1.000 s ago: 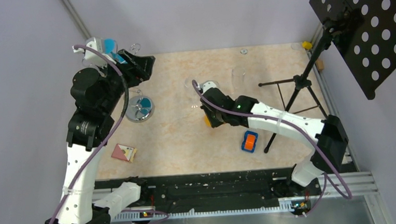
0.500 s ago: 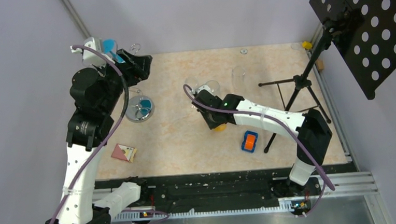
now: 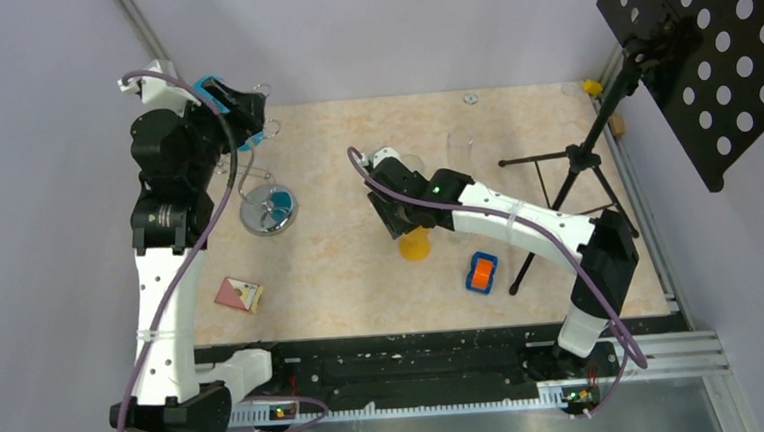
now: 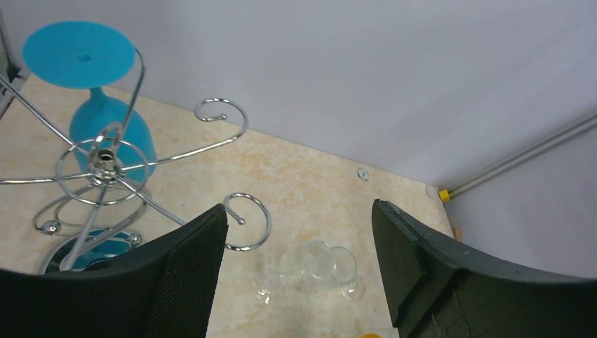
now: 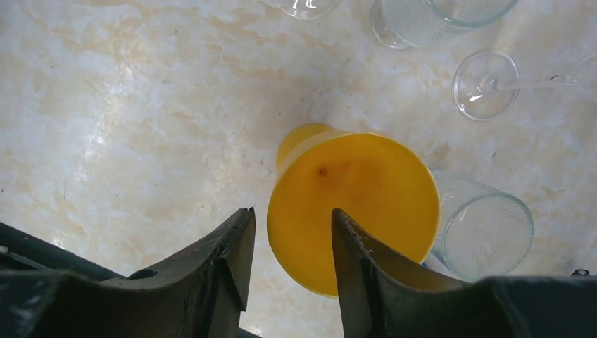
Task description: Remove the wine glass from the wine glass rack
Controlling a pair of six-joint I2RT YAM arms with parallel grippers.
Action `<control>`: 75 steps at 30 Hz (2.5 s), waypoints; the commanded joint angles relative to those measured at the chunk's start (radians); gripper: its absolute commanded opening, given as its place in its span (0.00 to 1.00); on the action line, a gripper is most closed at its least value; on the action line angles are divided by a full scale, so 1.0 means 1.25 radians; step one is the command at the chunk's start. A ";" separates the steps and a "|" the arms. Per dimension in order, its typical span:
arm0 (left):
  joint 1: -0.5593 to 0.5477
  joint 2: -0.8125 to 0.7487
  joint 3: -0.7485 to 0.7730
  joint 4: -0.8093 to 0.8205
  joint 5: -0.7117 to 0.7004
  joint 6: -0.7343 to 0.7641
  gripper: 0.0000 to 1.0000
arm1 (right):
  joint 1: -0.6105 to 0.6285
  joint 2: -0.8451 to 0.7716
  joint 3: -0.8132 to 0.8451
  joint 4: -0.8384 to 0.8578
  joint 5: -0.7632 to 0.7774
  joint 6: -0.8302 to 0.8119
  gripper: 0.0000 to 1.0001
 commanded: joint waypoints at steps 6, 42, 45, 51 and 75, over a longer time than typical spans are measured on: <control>0.135 0.071 0.056 0.014 0.051 -0.022 0.76 | -0.008 -0.118 -0.004 0.121 0.001 -0.034 0.40; 0.427 0.626 0.581 -0.098 0.354 -0.033 0.63 | -0.027 -0.263 -0.313 0.445 -0.213 -0.003 0.38; 0.428 0.652 0.599 -0.090 0.408 0.021 0.64 | -0.027 -0.269 -0.323 0.456 -0.219 -0.015 0.42; 0.434 0.689 0.639 -0.158 0.448 0.133 0.69 | -0.027 -0.264 -0.325 0.472 -0.243 -0.025 0.43; 0.453 0.724 0.595 -0.124 0.652 0.018 0.59 | -0.008 -0.203 -0.261 0.427 -0.224 -0.035 0.57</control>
